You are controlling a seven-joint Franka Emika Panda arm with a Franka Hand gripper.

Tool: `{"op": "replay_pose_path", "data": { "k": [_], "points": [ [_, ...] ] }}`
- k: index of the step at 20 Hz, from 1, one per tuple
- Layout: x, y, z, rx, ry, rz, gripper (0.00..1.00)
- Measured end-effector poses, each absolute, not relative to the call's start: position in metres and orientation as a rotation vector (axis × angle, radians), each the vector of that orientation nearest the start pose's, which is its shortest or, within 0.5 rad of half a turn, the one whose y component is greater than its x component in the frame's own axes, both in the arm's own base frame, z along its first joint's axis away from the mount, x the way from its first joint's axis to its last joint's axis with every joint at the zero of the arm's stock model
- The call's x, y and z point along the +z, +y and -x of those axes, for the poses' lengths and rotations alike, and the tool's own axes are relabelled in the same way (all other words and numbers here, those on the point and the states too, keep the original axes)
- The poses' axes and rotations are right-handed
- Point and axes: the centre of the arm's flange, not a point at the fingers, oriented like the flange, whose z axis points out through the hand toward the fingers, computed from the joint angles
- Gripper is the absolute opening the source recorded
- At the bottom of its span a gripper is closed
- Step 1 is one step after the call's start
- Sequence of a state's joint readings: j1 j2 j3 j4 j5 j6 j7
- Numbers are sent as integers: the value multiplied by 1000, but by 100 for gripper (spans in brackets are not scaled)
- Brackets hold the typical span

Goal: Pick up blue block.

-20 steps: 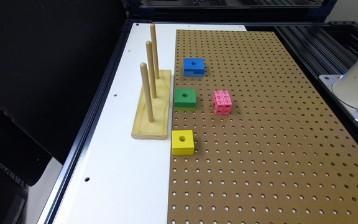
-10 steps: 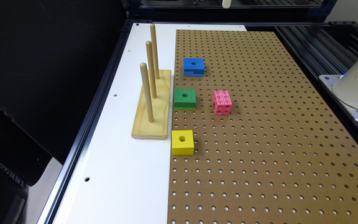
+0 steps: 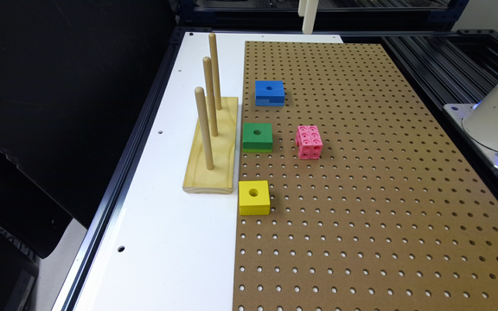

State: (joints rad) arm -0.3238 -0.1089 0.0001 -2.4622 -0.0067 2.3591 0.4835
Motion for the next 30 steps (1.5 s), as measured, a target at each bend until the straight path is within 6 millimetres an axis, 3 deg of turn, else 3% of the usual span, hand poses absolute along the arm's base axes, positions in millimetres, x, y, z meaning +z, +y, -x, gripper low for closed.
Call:
{"op": "replay_pose_path", "data": {
  "k": [3,10,25,27,30],
  "points": [
    [336,-148,-442,-4,1228,2896,100],
    [289,-148,-443,-5,1225,2897,100],
    [296,-138,-457,-45,1195,2906,100],
    [288,-138,-458,-34,1195,2906,100],
    [258,-139,-461,-30,1193,2904,100]
  ]
}}
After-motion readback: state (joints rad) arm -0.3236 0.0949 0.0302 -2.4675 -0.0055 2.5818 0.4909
